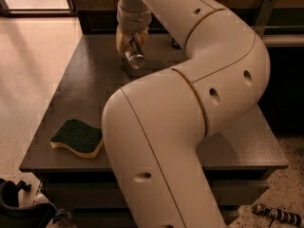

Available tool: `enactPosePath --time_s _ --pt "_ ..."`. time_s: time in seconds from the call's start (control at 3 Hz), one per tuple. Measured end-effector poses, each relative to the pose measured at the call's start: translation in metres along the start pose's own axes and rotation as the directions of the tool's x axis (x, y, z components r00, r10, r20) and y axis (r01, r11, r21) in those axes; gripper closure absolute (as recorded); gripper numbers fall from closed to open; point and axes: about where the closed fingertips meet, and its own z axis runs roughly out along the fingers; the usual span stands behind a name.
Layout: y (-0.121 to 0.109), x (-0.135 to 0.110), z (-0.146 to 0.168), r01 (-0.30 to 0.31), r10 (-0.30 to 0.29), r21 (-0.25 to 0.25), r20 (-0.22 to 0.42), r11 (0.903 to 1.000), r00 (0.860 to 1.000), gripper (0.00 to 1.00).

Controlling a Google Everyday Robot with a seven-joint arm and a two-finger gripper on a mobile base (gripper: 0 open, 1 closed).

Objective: Place redbull can upright

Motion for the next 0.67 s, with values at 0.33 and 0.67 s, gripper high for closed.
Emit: enactPosePath --time_s 0.33,0.67 --pt "-0.023 0.008 -0.027 0.029 -0.029 0.007 0.102 0.9996 0.994 1.00" --pt "-0.039 0.007 -0.060 0.144 -0.138 0.002 0.297 0.9896 0.945 1.00"
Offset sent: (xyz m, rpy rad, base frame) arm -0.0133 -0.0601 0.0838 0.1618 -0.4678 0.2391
